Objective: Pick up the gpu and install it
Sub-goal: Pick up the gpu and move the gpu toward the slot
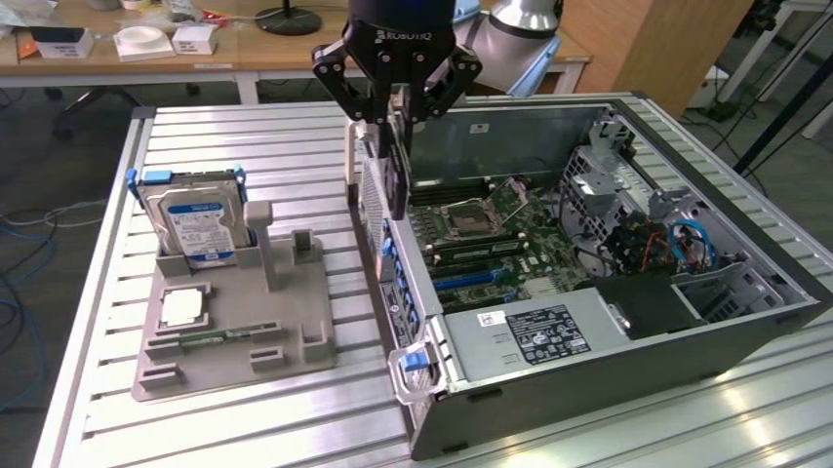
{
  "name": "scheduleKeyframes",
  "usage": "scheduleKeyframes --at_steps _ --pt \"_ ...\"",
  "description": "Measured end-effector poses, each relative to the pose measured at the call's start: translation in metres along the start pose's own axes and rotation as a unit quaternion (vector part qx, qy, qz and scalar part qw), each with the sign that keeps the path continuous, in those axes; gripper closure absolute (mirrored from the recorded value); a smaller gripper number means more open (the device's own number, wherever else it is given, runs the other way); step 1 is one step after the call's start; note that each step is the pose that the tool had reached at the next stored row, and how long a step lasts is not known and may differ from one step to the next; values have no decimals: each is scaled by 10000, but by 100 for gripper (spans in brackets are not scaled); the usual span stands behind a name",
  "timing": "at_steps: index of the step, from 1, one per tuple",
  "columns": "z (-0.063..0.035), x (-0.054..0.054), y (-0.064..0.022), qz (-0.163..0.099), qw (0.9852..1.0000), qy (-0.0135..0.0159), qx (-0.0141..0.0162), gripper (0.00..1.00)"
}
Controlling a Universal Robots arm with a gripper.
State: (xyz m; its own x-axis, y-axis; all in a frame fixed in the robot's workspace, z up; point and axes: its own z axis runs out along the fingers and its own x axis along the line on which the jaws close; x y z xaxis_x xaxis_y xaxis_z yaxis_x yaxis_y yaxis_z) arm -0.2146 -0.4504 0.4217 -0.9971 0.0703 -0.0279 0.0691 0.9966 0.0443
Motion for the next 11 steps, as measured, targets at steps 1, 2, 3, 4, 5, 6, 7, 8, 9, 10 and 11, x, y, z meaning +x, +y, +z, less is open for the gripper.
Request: scheduleKeyframes --at_steps 1,2,3,4,5,6,7,8,9,10,11 --pt "0 -3 0 0 10000 0 0 74" --pt "0 -5 0 0 10000 0 0 74" --pt "0 -7 1 0 10000 0 0 74" --pt "0 -10 1 0 10000 0 0 74" --pt "0 -12 1 0 10000 0 0 74" --pt "0 -14 1 0 10000 0 0 74" --pt "1 -17 1 0 10000 0 0 74" --pt "0 -19 1 0 10000 0 0 74" --pt "1 -22 2 0 10000 0 0 74" --pt "1 -24 2 0 10000 0 0 74" --pt "1 -27 2 0 10000 0 0 74"
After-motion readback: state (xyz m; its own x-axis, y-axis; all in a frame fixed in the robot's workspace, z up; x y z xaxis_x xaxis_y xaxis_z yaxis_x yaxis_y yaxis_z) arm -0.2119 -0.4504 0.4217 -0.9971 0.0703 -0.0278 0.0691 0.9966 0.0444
